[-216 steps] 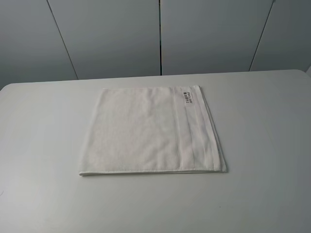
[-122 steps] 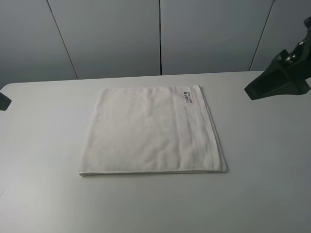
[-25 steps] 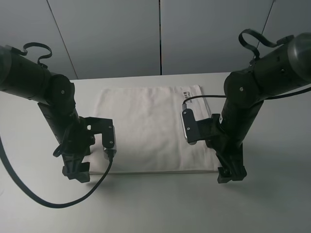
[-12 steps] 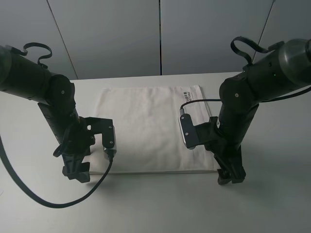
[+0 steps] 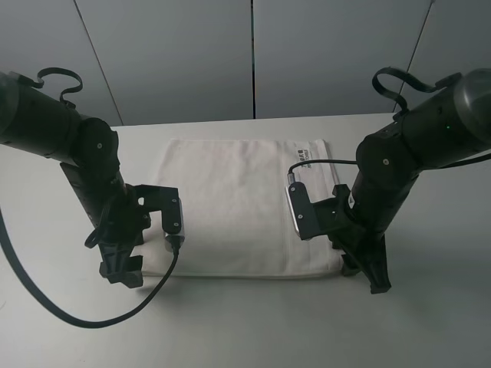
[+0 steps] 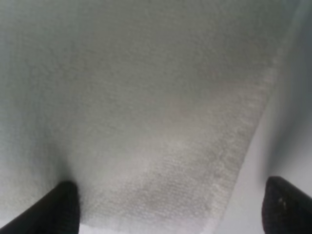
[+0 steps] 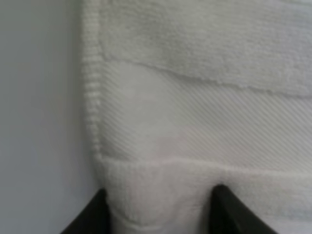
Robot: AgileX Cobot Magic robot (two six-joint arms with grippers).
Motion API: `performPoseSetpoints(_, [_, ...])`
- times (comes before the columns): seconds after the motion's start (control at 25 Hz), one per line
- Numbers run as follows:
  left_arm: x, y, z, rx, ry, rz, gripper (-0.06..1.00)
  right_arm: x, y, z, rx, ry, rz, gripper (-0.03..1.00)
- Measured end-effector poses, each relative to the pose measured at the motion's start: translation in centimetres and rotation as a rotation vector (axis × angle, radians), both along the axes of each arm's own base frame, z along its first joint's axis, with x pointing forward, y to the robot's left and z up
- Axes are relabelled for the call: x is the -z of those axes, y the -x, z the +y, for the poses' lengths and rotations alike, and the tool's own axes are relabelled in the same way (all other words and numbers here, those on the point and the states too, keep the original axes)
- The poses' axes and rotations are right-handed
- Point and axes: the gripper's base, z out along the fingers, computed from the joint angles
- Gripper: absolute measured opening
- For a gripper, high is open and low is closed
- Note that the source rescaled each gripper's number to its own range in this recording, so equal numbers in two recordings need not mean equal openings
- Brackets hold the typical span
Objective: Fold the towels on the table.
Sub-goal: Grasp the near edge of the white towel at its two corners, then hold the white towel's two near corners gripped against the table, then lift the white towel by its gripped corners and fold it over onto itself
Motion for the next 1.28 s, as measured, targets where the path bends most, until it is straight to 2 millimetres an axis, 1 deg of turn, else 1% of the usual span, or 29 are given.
performPoseSetpoints(0.2, [0.0,-0.01,-0.01,0.0,0.001,-0.002,0.98,-0.01,-0.29,0.11,-0.017,-0.011,-0.032,0.09])
performPoseSetpoints(0.28, [0.0,-0.03,-0.02,0.0,0.003,-0.003,0.98,-0.02,-0.35,0.14,-0.019,-0.014,-0.038,0.01])
performPoseSetpoints(0.48, [0.0,-0.04,-0.04,0.0,0.004,-0.005,0.97,-0.02,-0.35,0.13,-0.021,-0.013,-0.038,0.0])
performPoseSetpoints(0.52, [0.0,-0.07,-0.06,0.0,0.007,-0.008,0.95,-0.02,-0.35,0.13,-0.021,-0.013,-0.038,0.0])
performPoseSetpoints(0.6, [0.01,-0.17,-0.13,0.001,0.014,-0.019,0.84,-0.02,-0.35,0.13,-0.021,-0.013,-0.038,0.0])
performPoseSetpoints(0.64, [0.06,-0.23,-0.16,0.003,0.017,-0.024,0.71,-0.02,-0.35,0.13,-0.021,-0.013,-0.038,0.0])
performPoseSetpoints(0.8, [0.06,-0.3,-0.18,0.007,0.019,-0.032,0.31,-0.02,-0.36,0.16,-0.017,-0.017,-0.039,0.0])
performPoseSetpoints(0.88, [0.06,-0.32,-0.17,0.012,0.019,-0.034,0.17,0.02,-0.31,0.18,-0.009,-0.022,-0.038,0.0])
performPoseSetpoints(1.08, [0.06,-0.35,-0.18,0.013,0.02,-0.038,0.01,0.05,-0.27,0.34,0.022,-0.044,-0.039,0.0])
performPoseSetpoints(1.28, [0.06,-0.36,-0.18,0.015,0.019,-0.039,0.0,0.05,-0.28,0.36,0.025,-0.047,-0.04,0.0])
